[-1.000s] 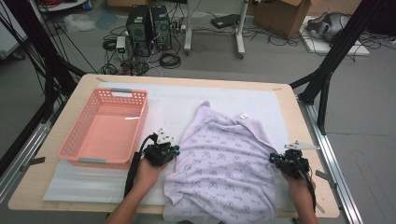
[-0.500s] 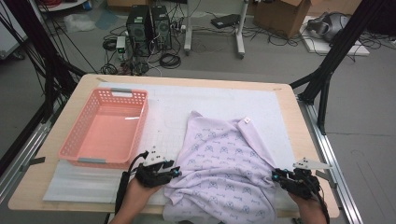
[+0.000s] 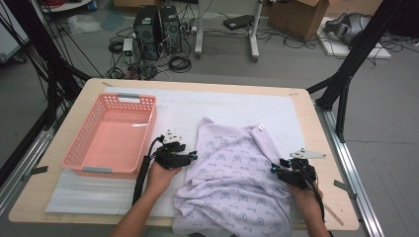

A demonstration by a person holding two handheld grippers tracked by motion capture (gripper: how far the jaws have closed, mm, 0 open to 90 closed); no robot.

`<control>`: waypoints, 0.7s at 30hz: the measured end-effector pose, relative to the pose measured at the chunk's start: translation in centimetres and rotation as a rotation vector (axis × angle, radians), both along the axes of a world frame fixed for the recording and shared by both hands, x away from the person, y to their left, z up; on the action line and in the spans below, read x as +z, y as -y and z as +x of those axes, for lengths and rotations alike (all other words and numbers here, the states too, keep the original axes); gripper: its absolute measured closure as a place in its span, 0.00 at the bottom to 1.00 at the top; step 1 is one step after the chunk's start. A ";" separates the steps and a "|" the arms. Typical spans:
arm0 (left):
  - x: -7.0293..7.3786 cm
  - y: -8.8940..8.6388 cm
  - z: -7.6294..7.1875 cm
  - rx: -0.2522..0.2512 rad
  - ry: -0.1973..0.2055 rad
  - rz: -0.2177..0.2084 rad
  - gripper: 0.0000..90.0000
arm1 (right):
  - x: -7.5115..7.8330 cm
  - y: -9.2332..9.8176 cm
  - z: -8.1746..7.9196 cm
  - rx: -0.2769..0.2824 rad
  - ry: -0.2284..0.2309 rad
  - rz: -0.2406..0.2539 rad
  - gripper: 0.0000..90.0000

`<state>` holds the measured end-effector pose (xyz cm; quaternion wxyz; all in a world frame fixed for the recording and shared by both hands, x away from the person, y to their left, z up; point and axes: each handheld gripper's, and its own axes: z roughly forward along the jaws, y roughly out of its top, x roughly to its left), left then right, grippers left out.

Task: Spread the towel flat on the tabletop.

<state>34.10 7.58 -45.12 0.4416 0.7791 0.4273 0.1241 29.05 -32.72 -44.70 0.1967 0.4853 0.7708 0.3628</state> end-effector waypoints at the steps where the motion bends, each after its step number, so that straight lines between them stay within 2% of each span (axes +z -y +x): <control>1: -0.1 0.5 -0.1 -0.010 0.008 0.023 0.50 | -0.1 -0.1 -0.1 -0.006 0.014 -0.014 0.68; 4: 0.0 1.2 -0.6 -0.012 0.060 0.126 0.52 | 0.0 0.2 -0.2 -0.001 0.022 -0.048 0.80; 5: 0.0 1.2 -0.7 -0.019 0.073 0.140 0.59 | 0.0 0.3 -0.2 0.001 0.025 -0.053 0.85; 6: 0.1 1.2 -0.8 -0.020 0.063 0.133 0.64 | 0.0 0.4 -0.3 0.004 0.028 -0.061 0.91; 7: 0.2 1.2 -0.9 -0.036 0.050 0.127 0.73 | 0.0 0.6 -0.3 0.006 0.028 -0.062 0.93; 8: 0.3 1.2 -1.1 -0.054 0.050 0.136 0.91 | 0.0 0.7 -0.4 0.009 0.025 -0.053 0.94; 10: 0.5 1.2 -1.7 -0.064 0.051 0.158 0.97 | 0.1 0.9 -0.7 0.005 0.012 -0.040 0.94; 13: 0.7 0.5 -2.8 -0.074 0.023 0.148 0.98 | 0.4 1.5 -1.5 0.010 -0.008 -0.027 0.94; 15: 0.6 -0.3 -3.7 -0.070 0.017 0.128 0.98 | 0.6 2.3 -2.2 0.008 -0.015 -0.043 0.94; 16: 0.6 -0.7 -4.2 -0.071 0.011 0.117 0.98 | 0.8 2.7 -2.4 -0.008 -0.014 -0.052 0.95; 21: 0.7 -1.7 -6.1 -0.106 -0.017 0.089 0.98 | 1.2 4.8 -2.9 -0.087 -0.028 0.006 0.94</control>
